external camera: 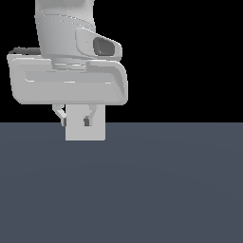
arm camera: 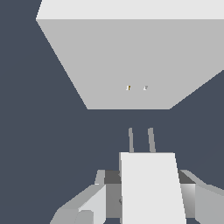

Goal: Plug the charger into the wall socket.

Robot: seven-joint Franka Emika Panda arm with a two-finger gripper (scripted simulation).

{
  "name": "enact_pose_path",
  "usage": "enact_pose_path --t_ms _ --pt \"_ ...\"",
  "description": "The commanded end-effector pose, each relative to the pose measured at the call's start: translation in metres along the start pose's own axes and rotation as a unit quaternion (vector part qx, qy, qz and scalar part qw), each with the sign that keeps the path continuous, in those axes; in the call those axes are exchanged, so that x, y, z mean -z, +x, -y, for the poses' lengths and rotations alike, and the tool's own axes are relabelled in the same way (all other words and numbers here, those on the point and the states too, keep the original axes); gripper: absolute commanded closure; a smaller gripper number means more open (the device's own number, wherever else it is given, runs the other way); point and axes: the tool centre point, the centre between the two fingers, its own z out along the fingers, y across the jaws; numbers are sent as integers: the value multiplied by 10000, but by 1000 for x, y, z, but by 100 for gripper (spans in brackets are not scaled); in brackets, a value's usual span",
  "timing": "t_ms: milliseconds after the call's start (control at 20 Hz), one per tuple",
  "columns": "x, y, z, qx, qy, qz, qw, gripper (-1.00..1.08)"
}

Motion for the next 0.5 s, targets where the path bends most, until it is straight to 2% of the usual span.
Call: enact_pose_path --t_ms 0,450 --pt "0 0 0 -4 -2 0 10000 108" --pt "-5 13 0 0 -3 3 10000 108"
